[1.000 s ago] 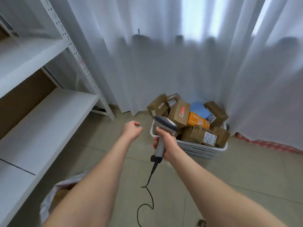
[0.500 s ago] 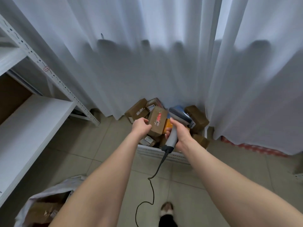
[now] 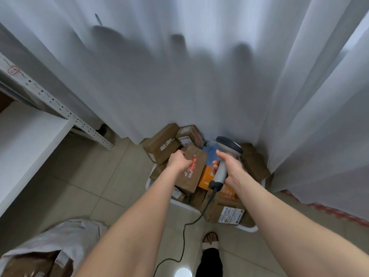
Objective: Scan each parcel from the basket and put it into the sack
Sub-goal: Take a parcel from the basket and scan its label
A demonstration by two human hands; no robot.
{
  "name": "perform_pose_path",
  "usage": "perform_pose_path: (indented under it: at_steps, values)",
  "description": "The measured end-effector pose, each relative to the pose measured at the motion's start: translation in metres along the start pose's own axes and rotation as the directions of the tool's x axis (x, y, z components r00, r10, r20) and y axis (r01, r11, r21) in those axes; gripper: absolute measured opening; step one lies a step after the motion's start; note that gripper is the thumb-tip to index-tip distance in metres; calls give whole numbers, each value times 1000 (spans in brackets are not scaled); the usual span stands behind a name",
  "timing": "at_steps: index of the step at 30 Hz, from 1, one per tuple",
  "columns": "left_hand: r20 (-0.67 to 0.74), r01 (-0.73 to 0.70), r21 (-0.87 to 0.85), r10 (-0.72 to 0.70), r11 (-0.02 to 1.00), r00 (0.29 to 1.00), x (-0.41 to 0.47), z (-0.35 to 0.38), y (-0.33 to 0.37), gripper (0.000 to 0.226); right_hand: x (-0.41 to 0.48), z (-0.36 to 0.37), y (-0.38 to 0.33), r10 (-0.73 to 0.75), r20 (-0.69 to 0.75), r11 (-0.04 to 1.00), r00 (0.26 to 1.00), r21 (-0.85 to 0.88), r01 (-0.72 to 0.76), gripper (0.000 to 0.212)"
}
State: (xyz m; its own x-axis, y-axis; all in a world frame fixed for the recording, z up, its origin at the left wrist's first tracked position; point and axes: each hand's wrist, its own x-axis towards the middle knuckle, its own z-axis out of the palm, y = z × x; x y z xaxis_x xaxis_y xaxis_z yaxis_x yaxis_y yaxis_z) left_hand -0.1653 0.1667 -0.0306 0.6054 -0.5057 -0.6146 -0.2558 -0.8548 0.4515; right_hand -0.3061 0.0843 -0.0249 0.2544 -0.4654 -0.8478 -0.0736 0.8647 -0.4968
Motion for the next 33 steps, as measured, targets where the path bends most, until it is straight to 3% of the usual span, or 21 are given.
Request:
perform_pose_path:
  at_steps: [9,14,17,20,22,27,33]
  values:
    - [28,111,-18,-111,994,993,108,41,0,73,128,18,-7,58,-57,995,997,-72,-62,49]
    - [32,159,-39,-157,987,987,150,62,-4,91,182,26,4,87,-19,991,996,-104,-88,53]
    - [37,181,-80,-179,980,983,161,69,-6,89,199,29,11,130,34,985,991,-118,-126,52]
    - [77,174,-113,-166,978,983,163,70,-6,65,202,32,13,174,73,980,982,-107,-166,48]
    - [55,210,-131,-204,969,977,158,65,-5,71,197,32,11,180,72,979,981,-106,-172,46]
    - [-55,234,-240,-254,942,966,139,32,6,84,169,36,-7,181,138,983,974,-15,-180,13]
    - [-159,152,-409,-234,900,959,97,-26,34,83,112,58,-43,141,175,990,974,-9,-141,17]
